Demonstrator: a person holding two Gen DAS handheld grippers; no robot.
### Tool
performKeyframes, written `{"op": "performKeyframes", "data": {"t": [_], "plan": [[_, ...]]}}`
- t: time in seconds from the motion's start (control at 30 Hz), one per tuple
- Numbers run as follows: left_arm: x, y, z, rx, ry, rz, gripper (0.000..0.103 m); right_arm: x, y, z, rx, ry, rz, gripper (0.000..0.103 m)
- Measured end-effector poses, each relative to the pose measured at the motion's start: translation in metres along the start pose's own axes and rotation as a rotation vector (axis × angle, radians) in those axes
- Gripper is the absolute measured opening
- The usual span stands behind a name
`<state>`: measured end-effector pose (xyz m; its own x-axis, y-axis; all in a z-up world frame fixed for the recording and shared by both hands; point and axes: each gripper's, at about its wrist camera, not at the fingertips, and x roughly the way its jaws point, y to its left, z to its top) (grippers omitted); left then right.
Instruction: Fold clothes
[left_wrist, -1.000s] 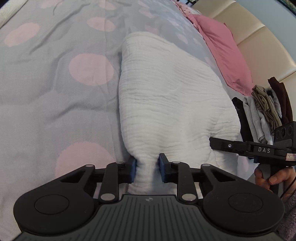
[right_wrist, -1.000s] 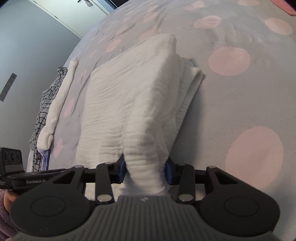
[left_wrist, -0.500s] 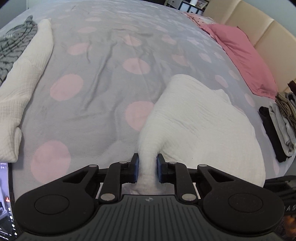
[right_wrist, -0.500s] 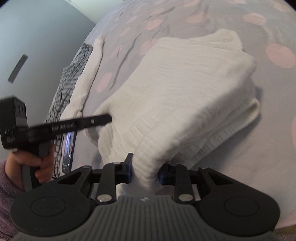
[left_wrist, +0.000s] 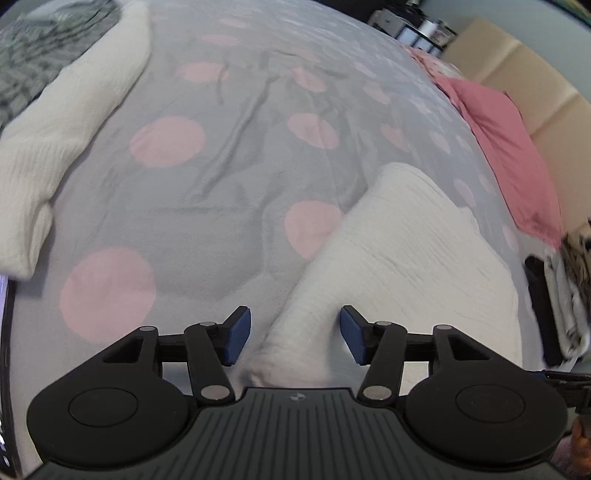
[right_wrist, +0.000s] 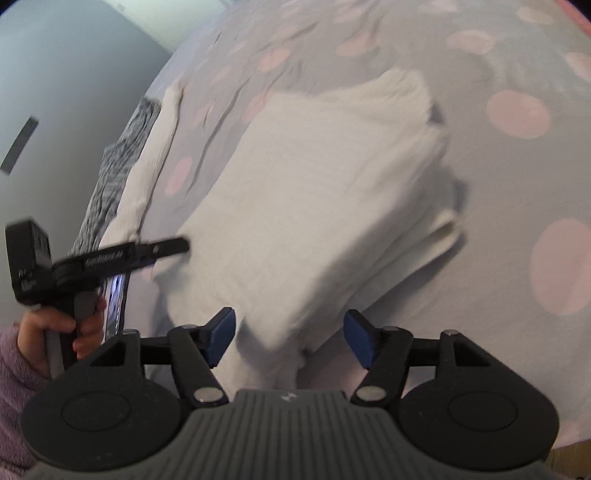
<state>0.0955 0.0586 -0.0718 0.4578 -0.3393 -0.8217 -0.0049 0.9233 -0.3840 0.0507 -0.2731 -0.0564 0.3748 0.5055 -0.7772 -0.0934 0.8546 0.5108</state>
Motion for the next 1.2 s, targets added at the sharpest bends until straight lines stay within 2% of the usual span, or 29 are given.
{"op": "performKeyframes", "data": {"t": [0.13, 0.3, 0.47, 0.63, 0.77, 0.9, 1.03, 1.2], "plan": [[-0.006, 0.014, -0.005, -0.127, 0.008, -0.002, 0.055, -0.021, -0.017, 0.015, 0.036, -0.106, -0.056, 0.075], [-0.021, 0.015, -0.030, -0.238, 0.012, -0.037, 0.057, -0.027, -0.036, 0.035, 0.044, -0.197, -0.079, 0.083], [-0.024, 0.014, -0.053, -0.332, 0.040, -0.103, 0.057, -0.013, -0.050, 0.058, 0.004, -0.195, -0.082, 0.083], [-0.009, 0.004, -0.064, -0.370, 0.070, -0.125, 0.057, -0.002, -0.035, 0.085, -0.173, -0.207, -0.103, 0.083], [0.002, -0.001, -0.067, -0.378, 0.085, -0.131, 0.057, 0.014, -0.013, 0.111, -0.388, -0.165, -0.110, 0.092], [0.010, -0.003, -0.068, -0.396, 0.104, -0.132, 0.057, 0.039, -0.006, 0.132, -0.493, -0.083, -0.096, 0.093], [0.019, -0.004, -0.068, -0.419, 0.115, -0.138, 0.057, 0.065, -0.007, 0.150, -0.548, -0.017, -0.106, 0.098], [0.024, -0.008, -0.065, -0.423, 0.108, -0.133, 0.058, 0.101, -0.025, 0.157, -0.504, 0.110, -0.086, 0.100]]}}
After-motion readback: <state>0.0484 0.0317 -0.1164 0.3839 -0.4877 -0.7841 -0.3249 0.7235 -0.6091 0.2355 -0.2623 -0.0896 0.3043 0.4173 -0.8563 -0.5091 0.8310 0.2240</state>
